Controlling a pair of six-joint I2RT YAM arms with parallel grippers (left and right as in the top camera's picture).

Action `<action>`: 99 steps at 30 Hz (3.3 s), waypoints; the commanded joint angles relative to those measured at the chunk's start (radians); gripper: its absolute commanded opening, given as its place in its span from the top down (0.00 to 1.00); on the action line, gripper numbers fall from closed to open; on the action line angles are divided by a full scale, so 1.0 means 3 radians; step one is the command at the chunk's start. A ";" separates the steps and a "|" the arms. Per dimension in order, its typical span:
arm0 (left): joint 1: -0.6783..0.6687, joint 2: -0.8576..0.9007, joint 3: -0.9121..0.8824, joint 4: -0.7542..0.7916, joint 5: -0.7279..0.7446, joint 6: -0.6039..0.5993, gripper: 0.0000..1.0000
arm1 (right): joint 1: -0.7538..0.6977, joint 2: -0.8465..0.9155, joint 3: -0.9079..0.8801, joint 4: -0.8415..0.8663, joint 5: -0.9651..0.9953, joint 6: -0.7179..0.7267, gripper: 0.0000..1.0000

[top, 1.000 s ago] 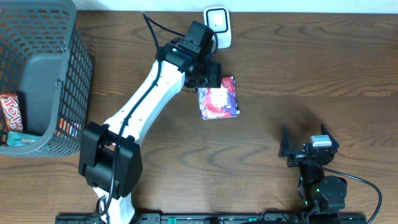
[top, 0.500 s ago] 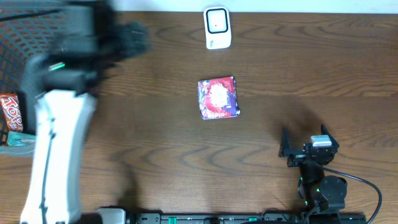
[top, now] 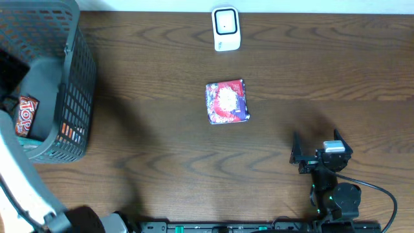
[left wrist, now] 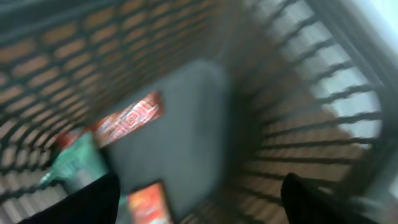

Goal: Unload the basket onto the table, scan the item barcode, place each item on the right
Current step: 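Reach the left gripper into the basket and grasp the green wipes pack, then carry the green wipes pack out and set it beside the pink bag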

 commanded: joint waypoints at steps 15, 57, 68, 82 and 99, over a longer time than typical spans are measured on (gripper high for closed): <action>0.0065 0.1186 -0.0009 -0.0688 -0.1003 -0.0734 0.06 | 0.0000 -0.0022 -0.0005 -0.0013 0.0025 -0.0028 0.01; 0.0320 0.1486 -0.0937 0.0158 -0.0721 -0.0570 0.93 | 0.0000 -0.0022 -0.0005 -0.0011 0.0025 -0.0028 0.01; 0.0319 0.0544 -0.0759 0.0384 -0.0094 -0.0571 0.93 | 0.0000 -0.0022 -0.0005 -0.0013 0.0025 -0.0028 0.01; -0.0043 -0.0665 -0.0759 0.1457 0.1003 -0.0909 0.93 | 0.0000 -0.0022 -0.0005 -0.0013 0.0025 -0.0028 0.01; -0.2313 -0.0540 -0.0763 0.1174 0.1029 0.0334 0.92 | 0.0000 -0.0022 -0.0005 -0.0013 0.0025 -0.0028 0.01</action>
